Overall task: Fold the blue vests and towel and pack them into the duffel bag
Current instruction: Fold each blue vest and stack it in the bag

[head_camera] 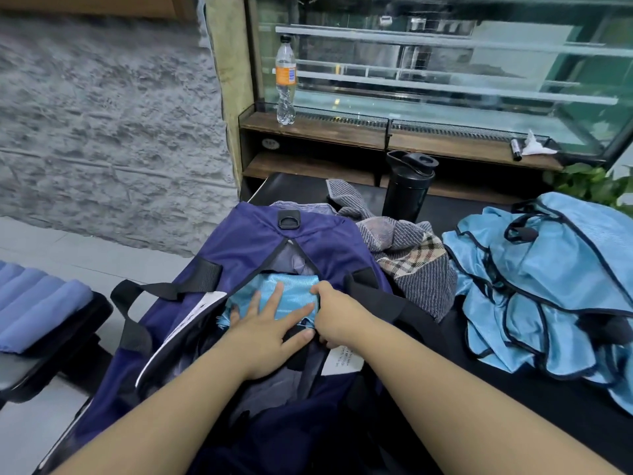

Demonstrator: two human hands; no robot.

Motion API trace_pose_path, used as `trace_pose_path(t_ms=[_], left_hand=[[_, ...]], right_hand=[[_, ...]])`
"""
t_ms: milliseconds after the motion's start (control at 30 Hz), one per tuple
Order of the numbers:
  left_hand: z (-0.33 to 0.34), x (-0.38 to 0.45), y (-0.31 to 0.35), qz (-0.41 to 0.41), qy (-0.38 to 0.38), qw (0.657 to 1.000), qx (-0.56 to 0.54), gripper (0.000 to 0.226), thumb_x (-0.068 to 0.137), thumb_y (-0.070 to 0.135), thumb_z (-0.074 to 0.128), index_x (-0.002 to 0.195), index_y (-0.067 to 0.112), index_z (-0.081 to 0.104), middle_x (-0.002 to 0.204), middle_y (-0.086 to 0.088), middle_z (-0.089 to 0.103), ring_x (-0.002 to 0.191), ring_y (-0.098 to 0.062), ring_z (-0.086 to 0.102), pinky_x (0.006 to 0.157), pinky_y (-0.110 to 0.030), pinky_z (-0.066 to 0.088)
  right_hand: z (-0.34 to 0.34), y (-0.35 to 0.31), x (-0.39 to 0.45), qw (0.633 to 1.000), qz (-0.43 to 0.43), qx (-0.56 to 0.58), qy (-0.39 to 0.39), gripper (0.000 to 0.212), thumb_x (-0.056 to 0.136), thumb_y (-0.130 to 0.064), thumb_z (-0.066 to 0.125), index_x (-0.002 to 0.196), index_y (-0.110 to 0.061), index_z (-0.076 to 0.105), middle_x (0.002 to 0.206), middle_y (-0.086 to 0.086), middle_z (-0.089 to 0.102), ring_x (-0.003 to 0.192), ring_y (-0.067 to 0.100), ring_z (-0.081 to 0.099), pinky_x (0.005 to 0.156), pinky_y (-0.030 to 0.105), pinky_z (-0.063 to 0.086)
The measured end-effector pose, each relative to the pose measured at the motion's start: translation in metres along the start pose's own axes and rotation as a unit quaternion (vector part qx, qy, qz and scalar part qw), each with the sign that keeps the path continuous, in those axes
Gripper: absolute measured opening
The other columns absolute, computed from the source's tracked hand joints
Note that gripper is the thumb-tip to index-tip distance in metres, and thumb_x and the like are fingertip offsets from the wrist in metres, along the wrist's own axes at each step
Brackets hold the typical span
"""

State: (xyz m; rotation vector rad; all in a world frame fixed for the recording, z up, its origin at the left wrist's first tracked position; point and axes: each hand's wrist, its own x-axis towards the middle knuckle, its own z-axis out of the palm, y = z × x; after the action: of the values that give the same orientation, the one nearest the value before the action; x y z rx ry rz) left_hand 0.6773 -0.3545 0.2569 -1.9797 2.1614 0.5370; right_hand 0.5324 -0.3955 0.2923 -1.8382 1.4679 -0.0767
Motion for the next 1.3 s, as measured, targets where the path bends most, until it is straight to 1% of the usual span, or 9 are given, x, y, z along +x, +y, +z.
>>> trace_pose_path(t_ms=[133, 200, 367, 600, 700, 800, 967, 1100, 1300], left_hand=[[0.001, 0.003, -0.004, 0.006, 0.005, 1.0, -0.011, 0.087, 0.052, 0.093, -0.008, 0.136, 0.068, -0.002, 0.156, 0.005, -0.026, 0.146, -0.032, -0.012, 0.114, -0.057, 0.006], [0.002, 0.002, -0.002, 0.022, 0.006, 1.0, -0.012, 0.092, 0.046, 0.094, -0.009, 0.134, 0.069, -0.004, 0.157, 0.007, -0.025, 0.146, -0.031, -0.015, 0.114, -0.057, 0.005], [0.004, -0.001, 0.006, 0.039, 0.002, 0.999, 0.006, 0.063, 0.083, 0.077, 0.027, 0.137, 0.066, -0.005, 0.159, 0.007, -0.017, 0.145, -0.033, -0.018, 0.115, -0.056, -0.002], [-0.008, -0.002, 0.019, -0.007, -0.025, 1.0, -0.003, 0.054, 0.091, 0.069, 0.021, 0.139, 0.062, -0.003, 0.16, 0.007, -0.013, 0.145, -0.035, -0.014, 0.114, -0.059, -0.003], [-0.017, -0.006, 0.028, -0.019, 0.006, 0.998, -0.061, 0.053, 0.093, 0.066, 0.019, 0.142, 0.06, 0.0, 0.161, 0.008, 0.004, 0.146, -0.035, 0.006, 0.114, -0.057, 0.008], [-0.03, -0.018, 0.048, -0.006, 0.074, 0.989, -0.128, 0.06, 0.092, 0.065, 0.026, 0.147, 0.049, 0.009, 0.149, 0.004, 0.04, 0.133, -0.024, 0.041, 0.107, -0.042, 0.035], [-0.045, -0.047, 0.1, 0.028, 0.165, 0.951, -0.26, 0.056, 0.096, 0.05, 0.042, 0.148, 0.034, 0.028, 0.146, 0.003, 0.045, 0.132, -0.018, 0.043, 0.106, -0.031, 0.035], [-0.029, -0.053, 0.139, 0.061, 0.253, 0.893, -0.367, 0.045, 0.094, 0.034, 0.051, 0.139, 0.031, 0.044, 0.133, 0.006, 0.056, 0.122, -0.013, 0.051, 0.105, -0.034, 0.039], [0.018, -0.052, 0.162, -0.015, 0.257, 0.807, -0.532, 0.037, 0.094, 0.019, 0.054, 0.131, 0.02, 0.054, 0.123, 0.004, 0.06, 0.118, -0.012, 0.055, 0.107, -0.031, 0.038]], right_hand=[[-0.008, 0.007, -0.005, 1.0, -0.001, -0.02, 0.024, 0.043, 0.09, -0.003, 0.04, 0.133, -0.007, 0.039, 0.122, 0.015, 0.055, 0.102, 0.029, 0.057, 0.083, 0.034, 0.047], [-0.008, 0.013, -0.008, 0.999, -0.013, 0.015, 0.038, 0.044, 0.09, -0.002, 0.04, 0.133, -0.01, 0.041, 0.12, 0.013, 0.057, 0.098, 0.026, 0.057, 0.09, 0.037, 0.049], [-0.006, 0.019, -0.02, 0.995, -0.068, 0.022, 0.072, 0.043, 0.092, -0.003, 0.04, 0.132, -0.016, 0.046, 0.132, 0.004, 0.052, 0.111, 0.02, 0.054, 0.085, 0.022, 0.039], [-0.005, 0.03, -0.039, 0.986, -0.111, 0.03, 0.118, 0.038, 0.094, -0.004, 0.038, 0.125, -0.017, 0.054, 0.125, 0.0, 0.058, 0.112, 0.015, 0.053, 0.081, 0.018, 0.035], [-0.005, 0.037, -0.051, 0.978, -0.141, 0.039, 0.15, 0.036, 0.094, -0.003, 0.04, 0.123, -0.016, 0.057, 0.125, -0.001, 0.06, 0.116, 0.014, 0.054, 0.089, 0.017, 0.037], [-0.005, 0.047, -0.065, 0.966, -0.166, 0.058, 0.19, 0.04, 0.09, 0.003, 0.041, 0.122, -0.014, 0.058, 0.122, -0.002, 0.062, 0.116, 0.011, 0.055, 0.095, 0.016, 0.037], [-0.01, 0.066, -0.097, 0.94, -0.194, 0.123, 0.251, 0.047, 0.089, 0.006, 0.042, 0.125, -0.019, 0.058, 0.112, -0.022, 0.058, 0.104, -0.012, 0.051, 0.092, 0.002, 0.033], [-0.02, 0.093, -0.119, 0.923, -0.172, 0.142, 0.315, 0.048, 0.091, 0.003, 0.042, 0.131, -0.023, 0.052, 0.118, -0.027, 0.053, 0.111, -0.008, 0.05, 0.097, 0.006, 0.033], [-0.06, 0.151, -0.144, 0.904, -0.087, 0.168, 0.384, 0.044, 0.096, -0.005, 0.042, 0.136, -0.023, 0.044, 0.129, -0.016, 0.053, 0.117, 0.002, 0.049, 0.102, 0.022, 0.038]])
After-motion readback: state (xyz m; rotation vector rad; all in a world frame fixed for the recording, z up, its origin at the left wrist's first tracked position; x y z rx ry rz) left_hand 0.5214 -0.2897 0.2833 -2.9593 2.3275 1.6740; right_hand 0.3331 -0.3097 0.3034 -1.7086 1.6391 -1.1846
